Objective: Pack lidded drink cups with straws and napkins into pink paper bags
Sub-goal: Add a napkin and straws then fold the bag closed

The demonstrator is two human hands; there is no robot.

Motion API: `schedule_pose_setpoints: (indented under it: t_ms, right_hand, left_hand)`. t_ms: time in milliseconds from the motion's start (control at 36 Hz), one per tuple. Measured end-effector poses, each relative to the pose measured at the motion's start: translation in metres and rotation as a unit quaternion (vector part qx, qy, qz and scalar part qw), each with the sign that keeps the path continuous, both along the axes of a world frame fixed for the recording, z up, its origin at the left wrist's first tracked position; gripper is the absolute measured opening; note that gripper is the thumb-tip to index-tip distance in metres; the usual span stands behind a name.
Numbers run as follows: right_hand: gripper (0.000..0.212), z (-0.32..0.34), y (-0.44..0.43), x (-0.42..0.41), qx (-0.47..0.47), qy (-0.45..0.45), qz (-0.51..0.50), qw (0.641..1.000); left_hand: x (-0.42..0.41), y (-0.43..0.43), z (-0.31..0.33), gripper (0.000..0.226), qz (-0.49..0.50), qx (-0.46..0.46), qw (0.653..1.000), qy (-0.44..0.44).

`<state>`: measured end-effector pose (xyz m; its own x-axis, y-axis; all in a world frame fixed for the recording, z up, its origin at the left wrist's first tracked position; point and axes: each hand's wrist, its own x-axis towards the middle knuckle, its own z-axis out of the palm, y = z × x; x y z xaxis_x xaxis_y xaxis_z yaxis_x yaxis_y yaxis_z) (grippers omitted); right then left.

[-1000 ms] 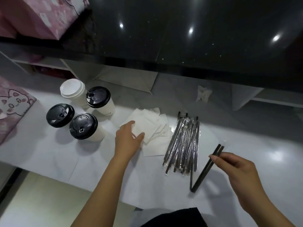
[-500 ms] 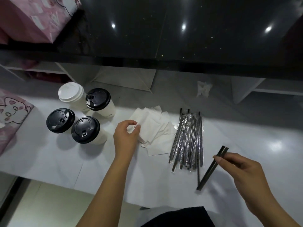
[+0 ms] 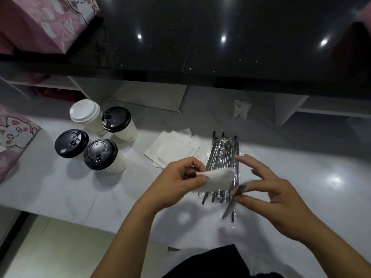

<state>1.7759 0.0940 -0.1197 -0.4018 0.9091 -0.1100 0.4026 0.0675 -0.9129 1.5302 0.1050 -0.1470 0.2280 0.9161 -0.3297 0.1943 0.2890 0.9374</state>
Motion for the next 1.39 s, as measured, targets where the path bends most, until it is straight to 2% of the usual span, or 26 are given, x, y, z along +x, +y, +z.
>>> schedule_pose_setpoints:
  t_ms: [56, 111, 167, 361, 444, 472, 528, 583, 611, 667, 750, 1028, 1194, 1389]
  right_hand:
    - [0.005, 0.008, 0.005, -0.005, -0.020, 0.034, 0.021, 0.999]
    - [0.018, 0.009, 0.009, -0.008, -0.034, 0.059, 0.022, 0.997]
    - [0.024, 0.007, 0.010, -0.010, -0.038, 0.067, 0.004, 0.997]
    - [0.027, -0.006, 0.005, -0.011, -0.040, 0.080, -0.067, 0.994]
    - [0.030, -0.007, 0.003, -0.010, -0.053, 0.099, -0.094, 0.989]
    - [0.029, -0.007, 0.003, -0.009, -0.059, 0.102, -0.103, 0.988]
    - [0.027, -0.008, 0.002, -0.007, -0.063, 0.103, -0.115, 0.986]
    - [0.030, -0.009, 0.002, -0.006, -0.065, 0.109, -0.128, 0.984]
    - [0.031, -0.010, 0.002, -0.005, -0.065, 0.114, -0.135, 0.982]
    - [0.029, -0.011, 0.001, -0.004, -0.064, 0.117, -0.142, 0.981]
    - [0.029, -0.012, 0.001, -0.004, -0.068, 0.120, -0.152, 0.979]
    - [0.031, -0.015, 0.001, -0.005, -0.083, 0.126, -0.168, 0.974]
    - [0.034, -0.014, 0.000, -0.003, -0.085, 0.116, -0.167, 0.975]
    - [0.034, -0.009, 0.002, 0.002, -0.071, 0.112, -0.157, 0.979]
  left_hand:
    - [0.006, -0.005, 0.004, 0.009, -0.034, -0.013, 0.999, -0.035]
    - [0.011, -0.008, 0.005, 0.008, -0.042, -0.018, 0.998, -0.043]
    - [0.015, -0.010, 0.004, 0.009, -0.037, -0.017, 0.998, -0.039]
    - [0.013, -0.012, -0.001, 0.010, -0.037, -0.036, 0.997, -0.058]
    - [0.008, -0.006, -0.007, 0.006, 0.029, -0.045, 0.996, -0.070]
    - [0.003, -0.001, -0.013, 0.007, 0.080, -0.037, 0.995, -0.049]
    - [-0.011, 0.008, -0.033, 0.007, 0.193, -0.005, 0.979, 0.061]
    - [-0.028, 0.014, -0.052, 0.014, 0.266, 0.009, 0.942, 0.207]
    - [-0.037, 0.017, -0.060, 0.020, 0.284, 0.007, 0.925, 0.253]
    - [-0.052, 0.021, -0.073, 0.029, 0.295, -0.003, 0.911, 0.287]
    - [-0.061, 0.029, -0.083, 0.034, 0.284, -0.016, 0.910, 0.302]
    - [-0.055, 0.053, -0.090, 0.017, 0.300, -0.024, 0.912, 0.279]
    - [-0.053, 0.055, -0.083, 0.007, 0.350, -0.042, 0.920, 0.174]
    - [-0.040, 0.044, -0.051, 0.018, 0.340, 0.017, 0.937, 0.072]
